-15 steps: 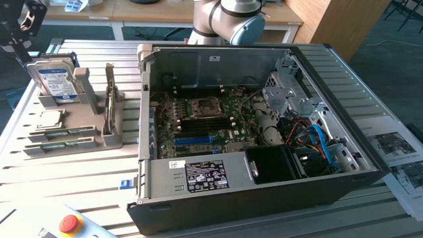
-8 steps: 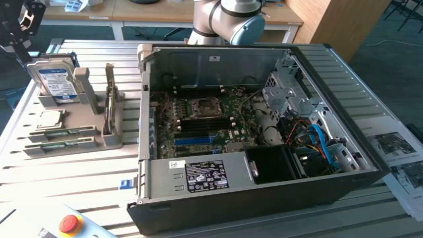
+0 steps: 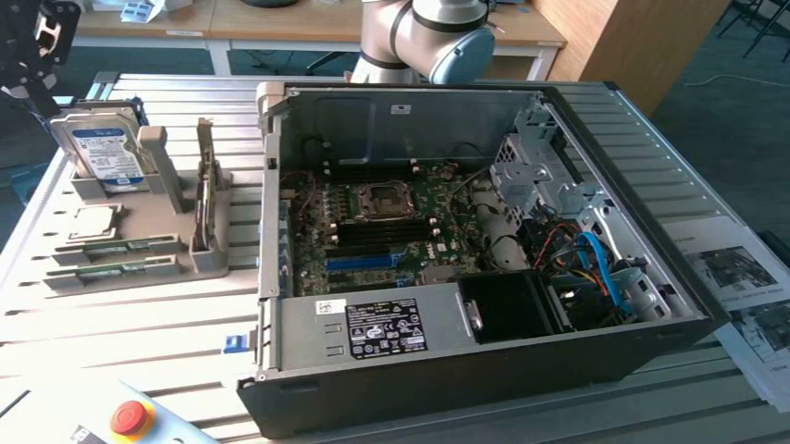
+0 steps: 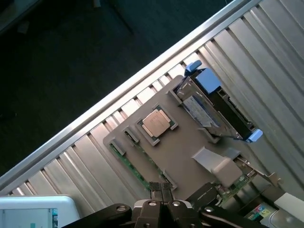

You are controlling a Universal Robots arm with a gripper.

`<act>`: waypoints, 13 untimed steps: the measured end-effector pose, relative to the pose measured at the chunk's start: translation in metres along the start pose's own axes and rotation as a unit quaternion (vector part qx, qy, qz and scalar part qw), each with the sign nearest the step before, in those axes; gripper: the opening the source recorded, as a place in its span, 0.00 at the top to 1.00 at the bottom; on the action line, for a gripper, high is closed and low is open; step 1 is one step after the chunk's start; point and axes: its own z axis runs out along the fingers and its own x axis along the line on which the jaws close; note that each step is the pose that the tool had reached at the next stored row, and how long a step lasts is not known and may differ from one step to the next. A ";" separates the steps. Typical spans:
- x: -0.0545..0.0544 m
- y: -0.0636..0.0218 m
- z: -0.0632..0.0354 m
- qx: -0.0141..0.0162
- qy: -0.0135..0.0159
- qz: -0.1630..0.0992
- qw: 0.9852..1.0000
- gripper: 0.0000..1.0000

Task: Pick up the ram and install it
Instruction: 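Pick up the ram and move it above insertion slot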

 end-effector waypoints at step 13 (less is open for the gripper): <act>0.000 0.0000 0.0000 0.002 0.006 -0.118 0.993 0.90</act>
